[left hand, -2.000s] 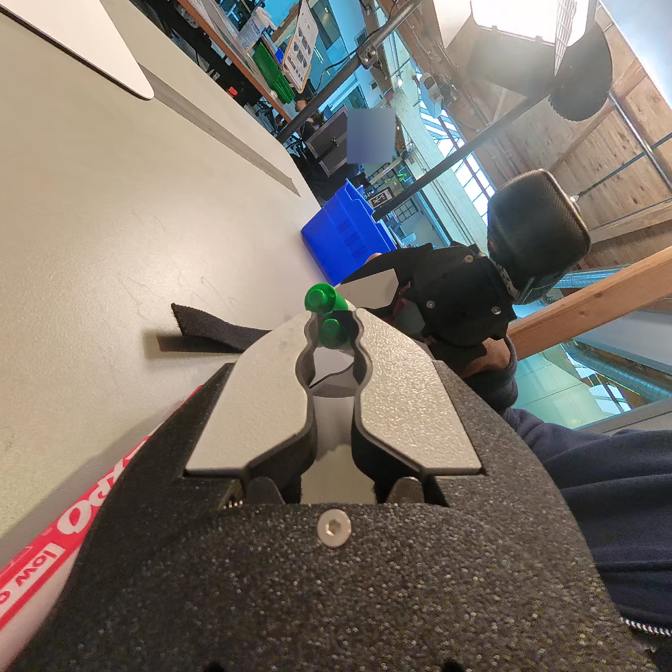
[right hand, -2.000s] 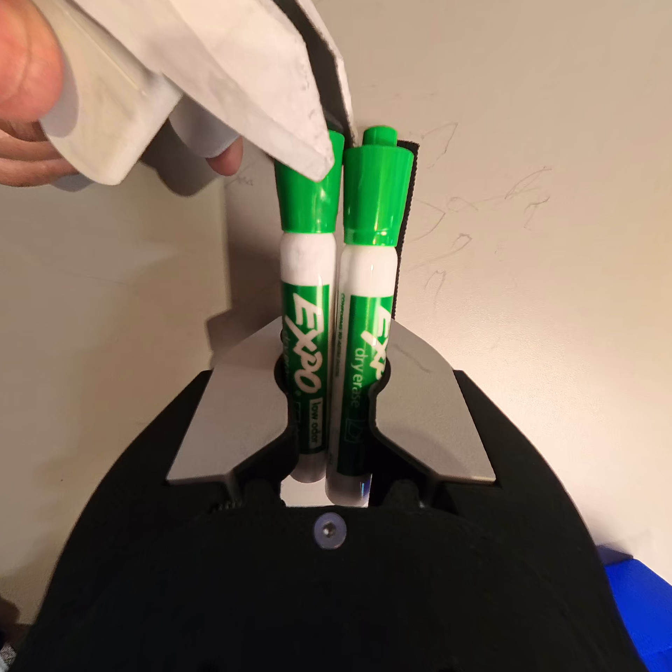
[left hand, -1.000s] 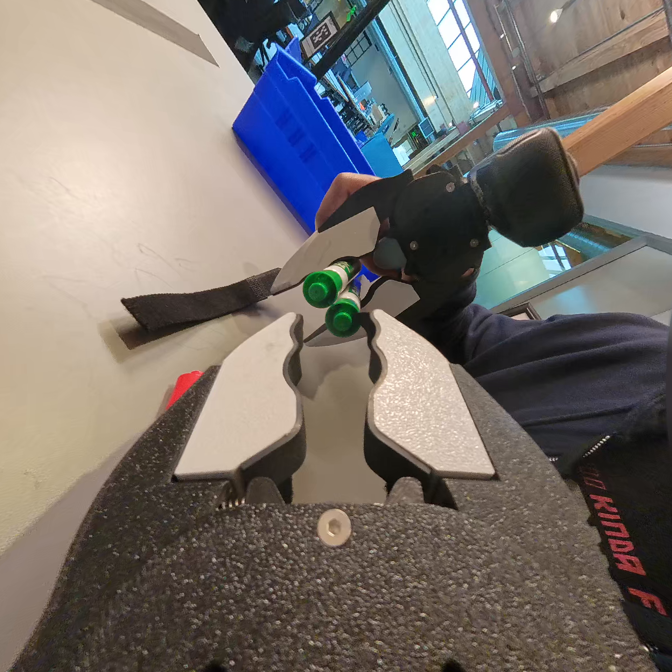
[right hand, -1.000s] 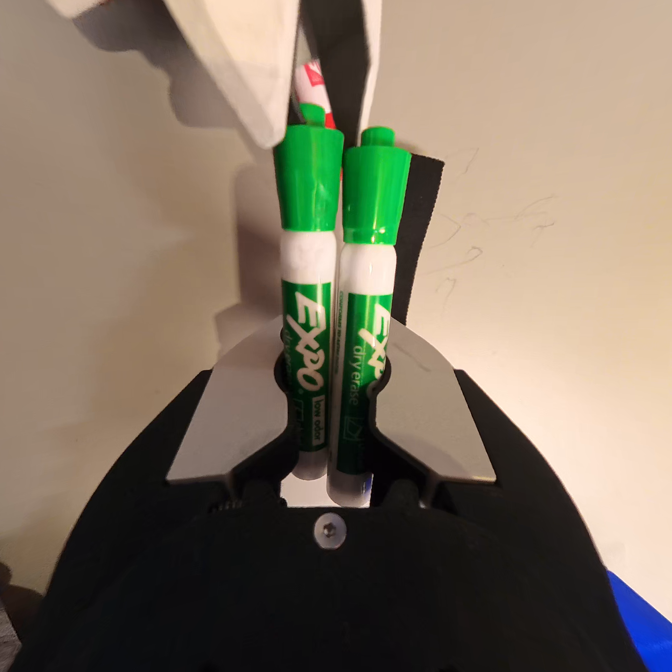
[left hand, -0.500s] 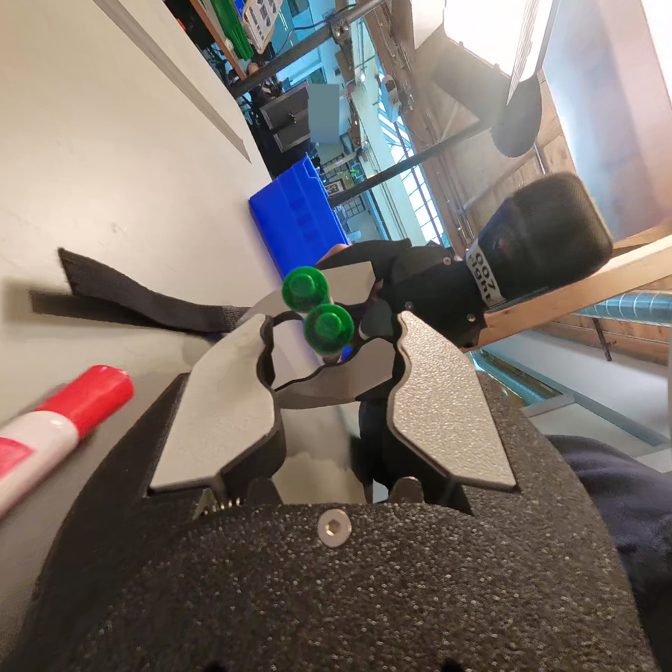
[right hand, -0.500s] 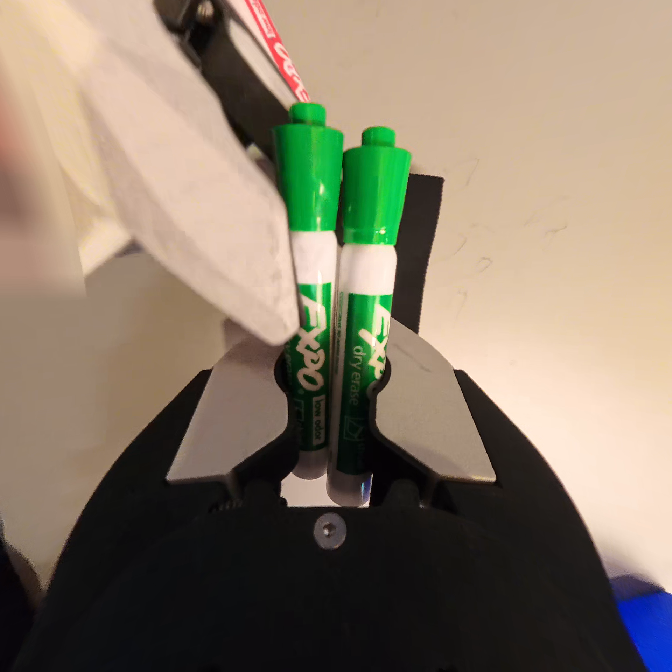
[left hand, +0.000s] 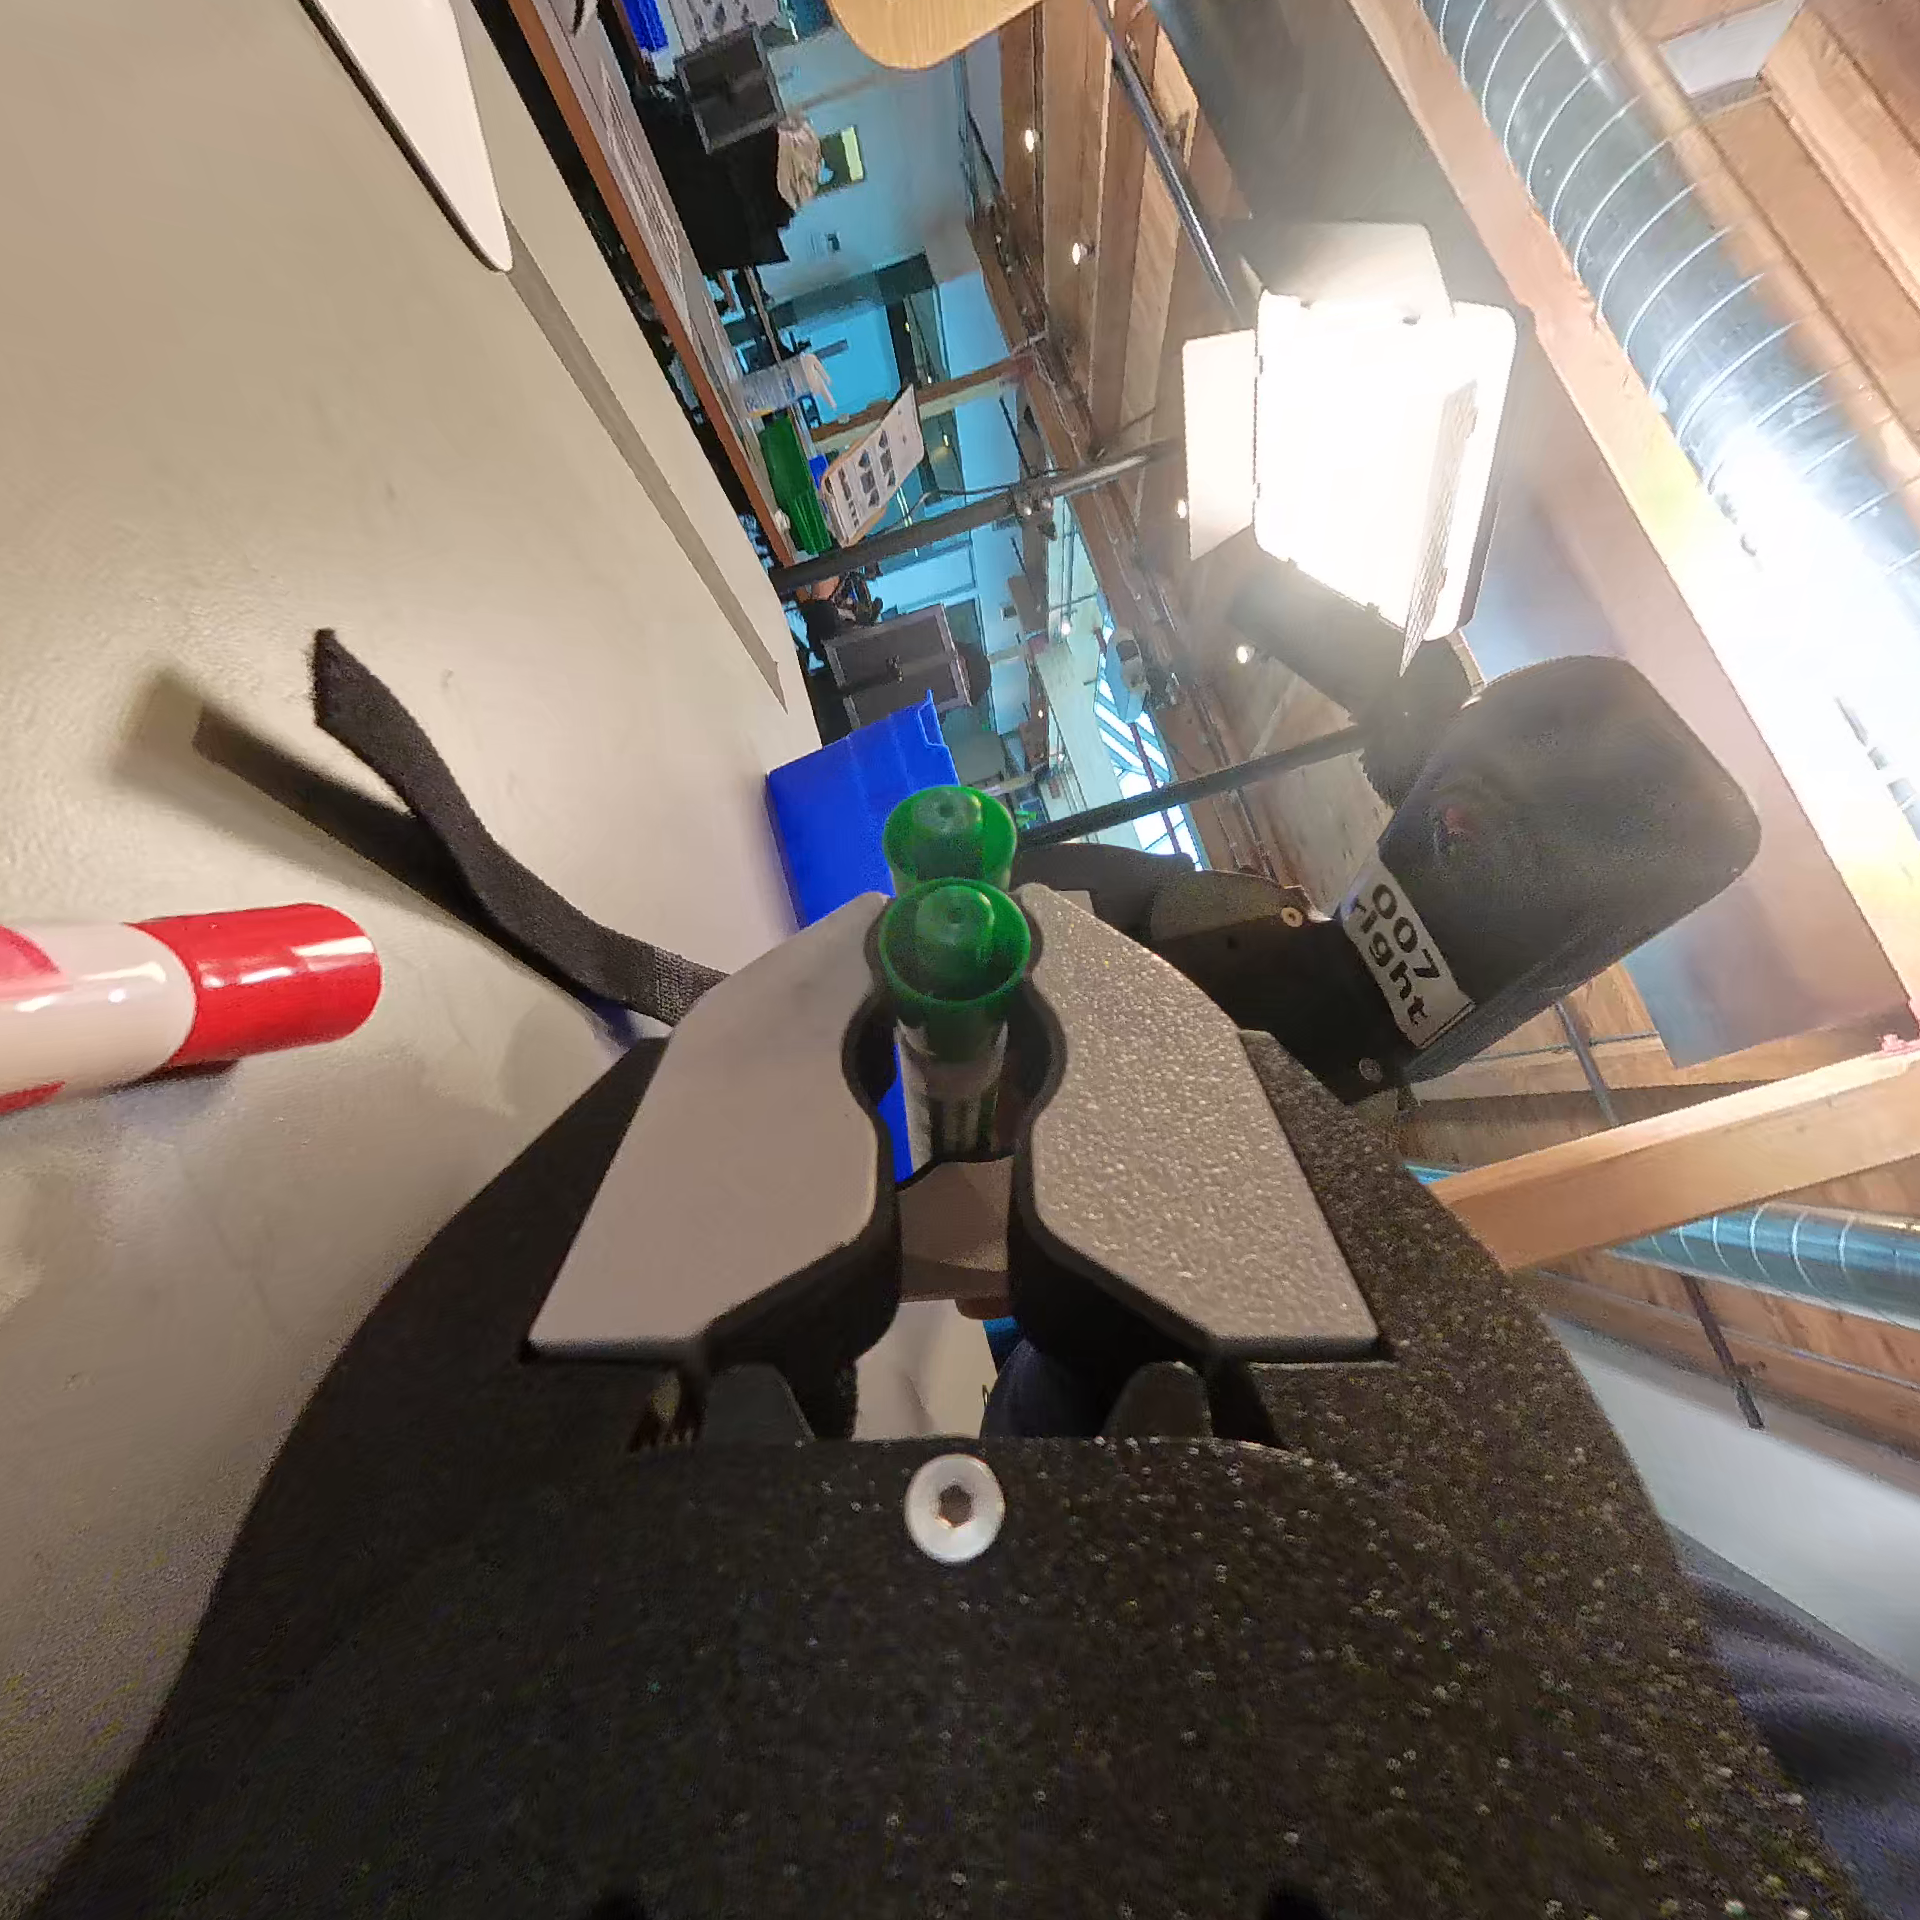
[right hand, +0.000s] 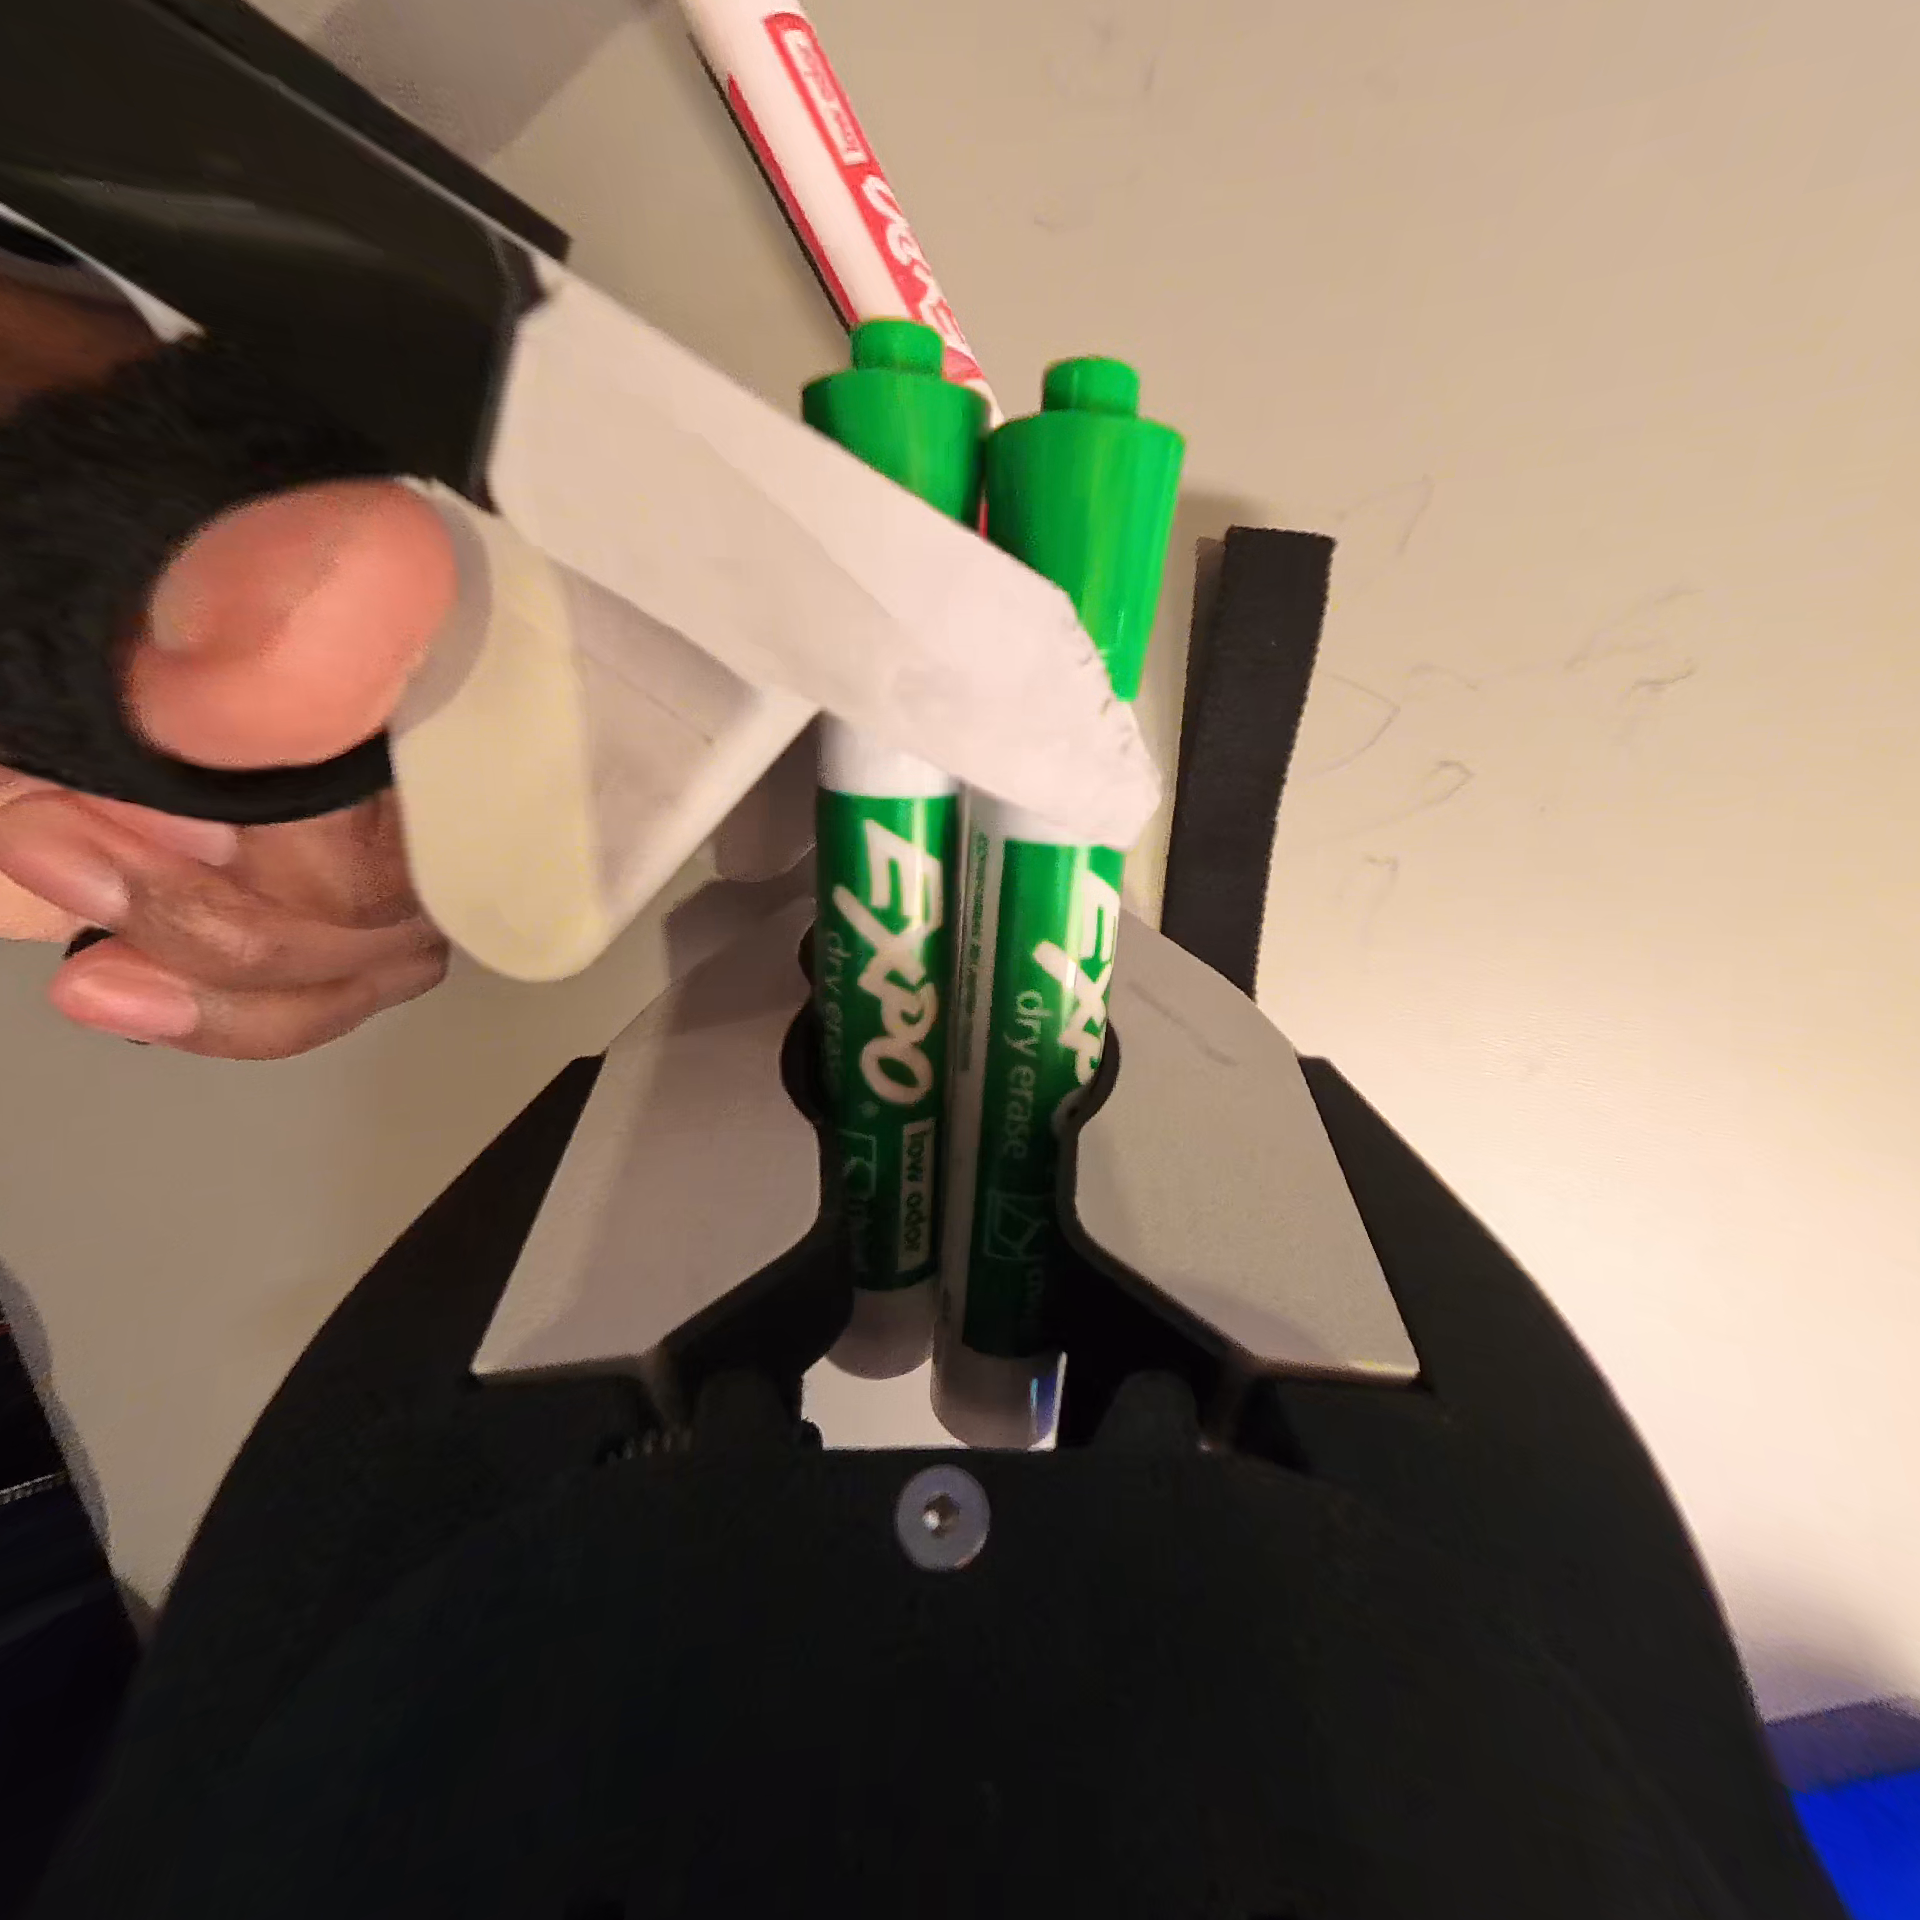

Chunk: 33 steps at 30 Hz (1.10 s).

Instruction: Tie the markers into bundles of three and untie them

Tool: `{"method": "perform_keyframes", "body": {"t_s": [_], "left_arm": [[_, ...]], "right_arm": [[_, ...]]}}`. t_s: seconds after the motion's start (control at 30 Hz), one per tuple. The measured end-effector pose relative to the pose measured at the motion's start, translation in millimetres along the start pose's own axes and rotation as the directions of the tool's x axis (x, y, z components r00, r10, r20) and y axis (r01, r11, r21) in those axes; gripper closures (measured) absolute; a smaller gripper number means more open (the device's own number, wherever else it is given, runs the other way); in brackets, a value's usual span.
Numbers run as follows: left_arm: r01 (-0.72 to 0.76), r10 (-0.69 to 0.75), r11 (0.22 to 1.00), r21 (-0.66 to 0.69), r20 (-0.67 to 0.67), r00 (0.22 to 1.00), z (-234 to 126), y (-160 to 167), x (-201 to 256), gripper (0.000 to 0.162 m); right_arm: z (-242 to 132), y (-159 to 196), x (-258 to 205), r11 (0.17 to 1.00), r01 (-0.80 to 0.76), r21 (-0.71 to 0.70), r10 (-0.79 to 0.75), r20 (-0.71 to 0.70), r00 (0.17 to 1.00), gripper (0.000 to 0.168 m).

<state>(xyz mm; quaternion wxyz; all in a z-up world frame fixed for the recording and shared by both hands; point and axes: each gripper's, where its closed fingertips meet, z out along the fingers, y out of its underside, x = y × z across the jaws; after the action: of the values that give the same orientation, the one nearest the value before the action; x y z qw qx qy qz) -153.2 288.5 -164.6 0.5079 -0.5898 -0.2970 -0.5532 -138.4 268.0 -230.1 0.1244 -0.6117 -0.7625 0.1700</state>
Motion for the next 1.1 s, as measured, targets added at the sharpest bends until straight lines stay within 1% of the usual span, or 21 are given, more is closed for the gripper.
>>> {"method": "perform_keyframes", "body": {"t_s": [0.13, 0.4, 0.87, 0.93, 0.97, 1.0, 1.03, 1.1], "left_arm": [[0.042, -0.042, 0.999, 0.034, -0.003, 0.999, -3, 2, -2, 0.145], [0.055, -0.058, 0.996, 0.069, 0.040, 0.998, -3, 8, -4, 0.144], [0.038, -0.045, 0.997, 0.063, 0.110, 0.993, 1, 16, -7, 0.144], [0.058, -0.065, 0.996, 0.063, 0.109, 0.992, 1, 17, -8, 0.144], [0.071, -0.077, 0.996, 0.062, 0.109, 0.991, 1, 17, -8, 0.144], [0.080, -0.086, 0.995, 0.058, 0.112, 0.990, 1, 18, -9, 0.143], [0.092, -0.097, 0.994, 0.054, 0.113, 0.989, 1, 19, -10, 0.143], [0.105, -0.109, 0.994, 0.043, 0.114, 0.988, 0, 19, -11, 0.143]], "right_arm": [[2, 2, -2, 1.000, 0.007, -0.017, -0.007, 0.004, 1.000, 0.126], [3, 8, -1, 0.997, 0.031, -0.065, -0.033, -0.035, 0.999, 0.127], [6, 15, 0, 0.991, 0.052, -0.124, -0.060, -0.063, 0.996, 0.128], [6, 16, 0, 0.990, 0.058, -0.129, -0.067, -0.066, 0.996, 0.128], [6, 16, 0, 0.989, 0.061, -0.133, -0.070, -0.066, 0.995, 0.130], [7, 17, 0, 0.989, 0.063, -0.137, -0.073, -0.065, 0.995, 0.127], [7, 17, 0, 0.988, 0.066, -0.138, -0.075, -0.062, 0.995, 0.132], [8, 17, -1, 0.988, 0.068, -0.136, -0.076, -0.054, 0.996, 0.132]]}}
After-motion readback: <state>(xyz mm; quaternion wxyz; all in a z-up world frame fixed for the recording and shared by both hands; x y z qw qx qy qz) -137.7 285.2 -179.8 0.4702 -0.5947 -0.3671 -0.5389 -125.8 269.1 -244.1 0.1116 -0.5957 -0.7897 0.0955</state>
